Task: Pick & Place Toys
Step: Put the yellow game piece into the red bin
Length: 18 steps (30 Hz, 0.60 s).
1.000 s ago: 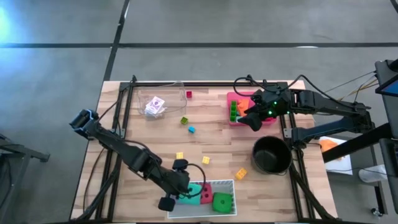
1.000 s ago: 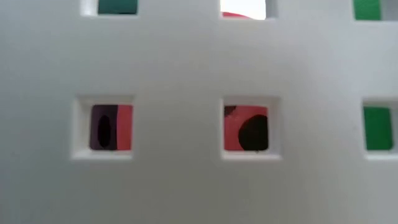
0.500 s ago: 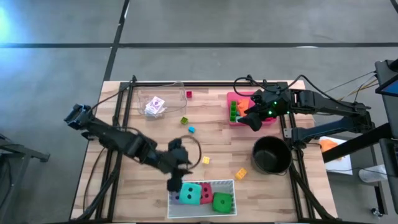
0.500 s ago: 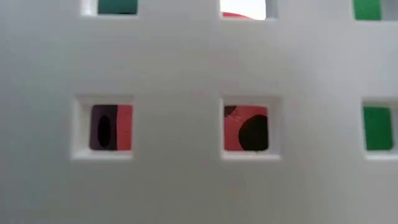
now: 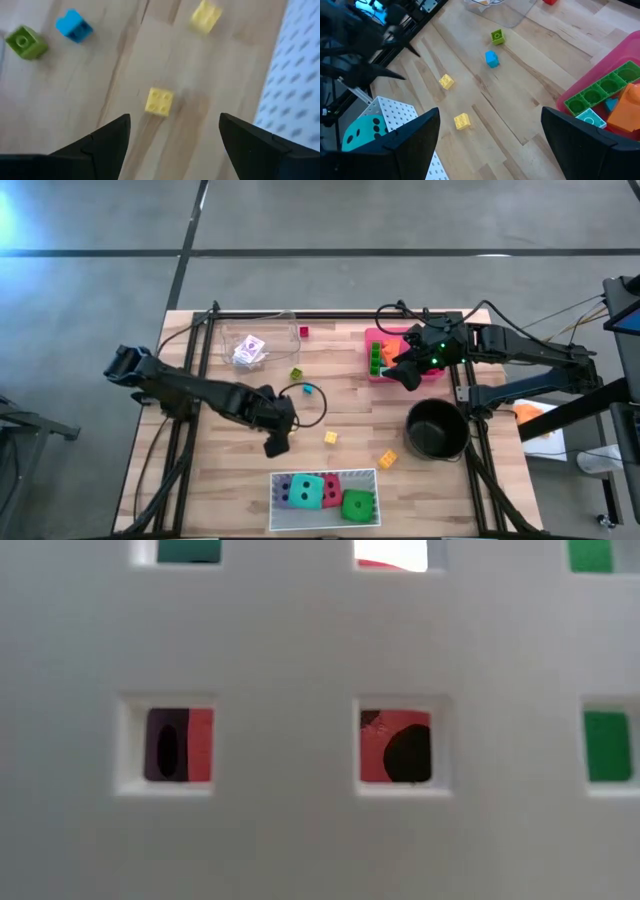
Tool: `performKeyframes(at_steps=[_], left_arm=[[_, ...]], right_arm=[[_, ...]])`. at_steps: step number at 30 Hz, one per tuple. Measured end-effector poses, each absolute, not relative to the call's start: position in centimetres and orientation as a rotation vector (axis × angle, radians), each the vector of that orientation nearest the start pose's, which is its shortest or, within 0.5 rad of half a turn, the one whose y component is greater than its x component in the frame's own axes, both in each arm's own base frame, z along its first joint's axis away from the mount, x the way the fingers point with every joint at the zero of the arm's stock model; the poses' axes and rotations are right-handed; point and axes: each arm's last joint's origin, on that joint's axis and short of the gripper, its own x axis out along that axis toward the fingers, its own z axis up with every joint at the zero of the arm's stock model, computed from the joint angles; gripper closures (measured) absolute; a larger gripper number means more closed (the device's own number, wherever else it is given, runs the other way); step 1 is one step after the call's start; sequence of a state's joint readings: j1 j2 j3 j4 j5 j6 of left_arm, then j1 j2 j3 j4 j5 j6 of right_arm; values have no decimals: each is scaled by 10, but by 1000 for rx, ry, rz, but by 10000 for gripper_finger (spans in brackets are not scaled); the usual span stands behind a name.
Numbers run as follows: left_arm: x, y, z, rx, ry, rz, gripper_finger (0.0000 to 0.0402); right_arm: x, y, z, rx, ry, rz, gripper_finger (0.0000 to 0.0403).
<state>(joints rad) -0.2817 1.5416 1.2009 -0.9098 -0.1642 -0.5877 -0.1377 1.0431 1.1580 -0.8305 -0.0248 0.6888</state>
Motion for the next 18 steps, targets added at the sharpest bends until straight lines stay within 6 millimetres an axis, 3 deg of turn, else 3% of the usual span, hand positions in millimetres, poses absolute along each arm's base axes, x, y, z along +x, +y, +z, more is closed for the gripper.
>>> performKeyframes(at_steps=[11,18], left_arm=[[268,-70,184,-94,1187,145,94],[262,-62,161,-71,1179,94,93]], right_arm=[[195,-26,356,716,650,-350,62],[195,-26,356,716,650,-350,62]])
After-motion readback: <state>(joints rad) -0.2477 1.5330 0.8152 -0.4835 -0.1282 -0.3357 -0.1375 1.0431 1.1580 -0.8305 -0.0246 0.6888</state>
